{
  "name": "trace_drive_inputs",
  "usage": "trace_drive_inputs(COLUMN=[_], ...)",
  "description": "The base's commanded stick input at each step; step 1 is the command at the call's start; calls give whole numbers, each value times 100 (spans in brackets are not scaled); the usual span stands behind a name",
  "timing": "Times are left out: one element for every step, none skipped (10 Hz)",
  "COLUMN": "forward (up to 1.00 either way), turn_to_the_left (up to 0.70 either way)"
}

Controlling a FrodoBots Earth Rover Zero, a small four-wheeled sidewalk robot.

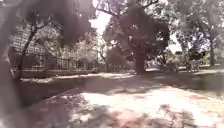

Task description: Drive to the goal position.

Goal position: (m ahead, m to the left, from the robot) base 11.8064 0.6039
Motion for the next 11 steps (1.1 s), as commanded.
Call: trace_drive_inputs(forward=[70,70,70,70,70,70,70,70,70,70,70], turn_to_the_left=[0,0,0,0,0,0,0,0,0,0,0])
